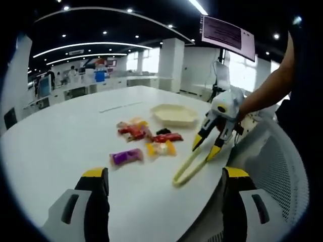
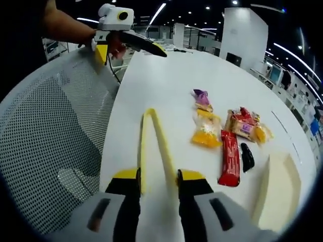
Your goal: Place the target food into the container with the food tongs after gripping and lifting it, then release it inside without dropping or visibly crushing the food.
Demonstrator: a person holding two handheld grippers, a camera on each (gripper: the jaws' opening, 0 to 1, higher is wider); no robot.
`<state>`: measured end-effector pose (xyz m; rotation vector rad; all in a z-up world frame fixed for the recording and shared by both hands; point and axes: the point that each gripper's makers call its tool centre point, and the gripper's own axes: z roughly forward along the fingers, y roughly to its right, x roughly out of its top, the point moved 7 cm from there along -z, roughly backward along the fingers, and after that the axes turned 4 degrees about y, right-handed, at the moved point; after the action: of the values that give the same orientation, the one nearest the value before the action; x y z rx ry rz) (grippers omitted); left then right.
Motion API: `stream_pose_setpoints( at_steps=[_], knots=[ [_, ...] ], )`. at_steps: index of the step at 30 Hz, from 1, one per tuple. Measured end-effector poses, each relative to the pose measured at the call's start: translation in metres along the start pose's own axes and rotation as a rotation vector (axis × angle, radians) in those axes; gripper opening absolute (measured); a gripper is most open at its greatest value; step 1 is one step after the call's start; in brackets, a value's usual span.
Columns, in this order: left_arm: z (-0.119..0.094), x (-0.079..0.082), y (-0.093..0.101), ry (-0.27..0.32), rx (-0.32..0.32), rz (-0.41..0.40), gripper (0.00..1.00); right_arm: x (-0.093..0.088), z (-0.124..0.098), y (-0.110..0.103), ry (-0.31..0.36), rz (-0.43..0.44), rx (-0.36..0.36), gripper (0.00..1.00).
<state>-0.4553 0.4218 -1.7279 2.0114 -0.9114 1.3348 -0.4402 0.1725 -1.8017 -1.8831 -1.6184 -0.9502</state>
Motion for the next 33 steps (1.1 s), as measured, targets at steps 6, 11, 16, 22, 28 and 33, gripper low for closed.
stream_pose_setpoints(
  at_steps=[6,11,16,22,28,33],
  knots=[
    [0.000,0.000,-0.001,0.007,0.005,-0.011,0.96,0.003,0.000,0.003,-0.040,-0.002,-0.012,0.10],
    [0.000,0.000,-0.002,0.005,0.010,-0.014,0.99,0.004,0.000,0.004,-0.062,0.049,-0.009,0.06],
    [0.000,0.000,-0.003,0.011,0.013,-0.022,0.99,0.004,-0.003,0.001,-0.058,0.117,0.003,0.05],
    [0.000,0.000,-0.002,0.012,0.006,-0.021,0.99,0.005,-0.007,0.004,-0.043,0.168,-0.003,0.05],
    [0.000,0.000,-0.001,0.012,0.001,-0.027,0.99,0.012,-0.018,0.011,-0.003,0.223,-0.021,0.04],
    [0.000,0.001,-0.001,0.019,-0.005,-0.035,0.99,0.015,-0.028,0.016,0.013,0.266,-0.044,0.04]
  ],
)
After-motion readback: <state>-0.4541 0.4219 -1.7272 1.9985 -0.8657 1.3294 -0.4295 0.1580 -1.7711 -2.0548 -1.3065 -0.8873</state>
